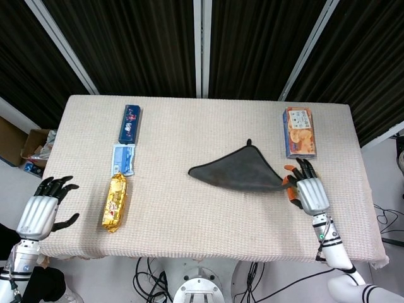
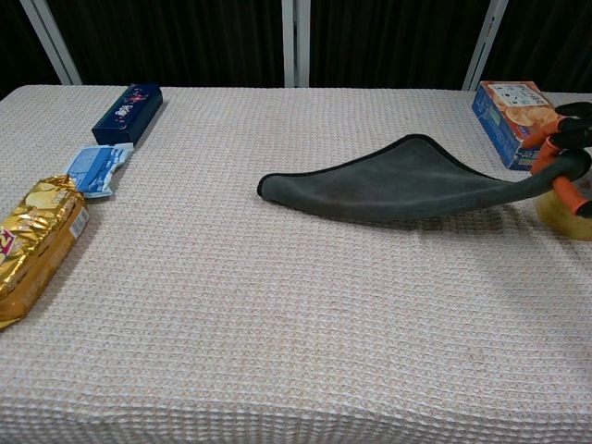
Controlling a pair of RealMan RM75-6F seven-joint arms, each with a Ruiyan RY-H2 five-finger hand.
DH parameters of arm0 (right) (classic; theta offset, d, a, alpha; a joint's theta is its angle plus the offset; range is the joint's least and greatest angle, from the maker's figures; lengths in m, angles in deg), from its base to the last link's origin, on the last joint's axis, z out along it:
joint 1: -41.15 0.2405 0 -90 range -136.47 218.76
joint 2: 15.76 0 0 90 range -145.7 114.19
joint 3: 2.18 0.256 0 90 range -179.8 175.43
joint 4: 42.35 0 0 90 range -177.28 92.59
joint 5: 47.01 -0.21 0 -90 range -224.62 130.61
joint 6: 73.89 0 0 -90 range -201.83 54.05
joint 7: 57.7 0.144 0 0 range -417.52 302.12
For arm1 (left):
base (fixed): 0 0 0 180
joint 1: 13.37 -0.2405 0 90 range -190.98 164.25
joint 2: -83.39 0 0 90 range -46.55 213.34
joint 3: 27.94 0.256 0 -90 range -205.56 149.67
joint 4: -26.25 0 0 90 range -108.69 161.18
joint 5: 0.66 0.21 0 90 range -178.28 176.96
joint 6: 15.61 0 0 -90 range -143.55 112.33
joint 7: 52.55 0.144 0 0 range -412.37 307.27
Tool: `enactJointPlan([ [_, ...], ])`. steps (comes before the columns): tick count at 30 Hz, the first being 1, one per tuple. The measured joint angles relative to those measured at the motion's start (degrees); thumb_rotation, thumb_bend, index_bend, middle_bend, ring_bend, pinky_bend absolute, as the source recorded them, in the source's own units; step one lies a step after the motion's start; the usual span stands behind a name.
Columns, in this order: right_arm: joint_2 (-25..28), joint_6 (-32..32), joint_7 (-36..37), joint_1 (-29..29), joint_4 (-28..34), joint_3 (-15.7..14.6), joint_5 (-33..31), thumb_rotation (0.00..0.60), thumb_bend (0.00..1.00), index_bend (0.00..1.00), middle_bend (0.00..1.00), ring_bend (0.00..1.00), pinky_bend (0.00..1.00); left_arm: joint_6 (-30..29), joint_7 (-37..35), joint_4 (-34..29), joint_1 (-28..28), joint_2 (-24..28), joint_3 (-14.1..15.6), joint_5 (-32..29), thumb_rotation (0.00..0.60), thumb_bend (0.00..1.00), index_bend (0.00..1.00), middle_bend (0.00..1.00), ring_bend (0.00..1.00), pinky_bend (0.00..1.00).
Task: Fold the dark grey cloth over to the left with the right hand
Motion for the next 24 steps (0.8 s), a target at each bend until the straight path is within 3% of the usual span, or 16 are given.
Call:
enactJointPlan([
  [4, 4.58, 0.79, -3.93, 1.71, 6.03, 0.78, 0.82, 0.6, 0.53, 0.53, 0.23, 0.0, 0.0, 0.38, -0.06, 0.08, 0.09, -0.02, -0.13, -0.45, 0.6, 0.19, 0.29, 0.14, 0.17, 0.12],
  [10, 5.12, 7.02, -8.7, 8.15, 9.47, 4.01, 0.3, 0.6, 0.53, 0.53, 0.23, 0.0, 0.0, 0.52, 0.05, -0.15, 0.2, 0.12, -0.2, -0.5, 0.6, 0.19, 0.29, 0.14, 0.17, 0.12],
  [17, -0.61, 17.58, -13.73, 19.33, 7.27, 8.19, -1.59, 0.6, 0.53, 0.53, 0.23, 0.0, 0.0, 0.76, -0.29, 0.05, 0.06, 0.42, -0.23, -1.18, 0.6, 0.19, 0.29, 0.14, 0.17, 0.12],
  [24, -8.71, 25.87, -17.06, 29.2, -0.96, 9.89, -3.01, 0.6, 0.53, 0.53, 0.23, 0.0, 0.0, 1.27, -1.26, 1.05, -0.02, 0.36, -0.21, -1.87, 0.6, 0.19, 0.29, 0.14, 0.17, 0.12],
])
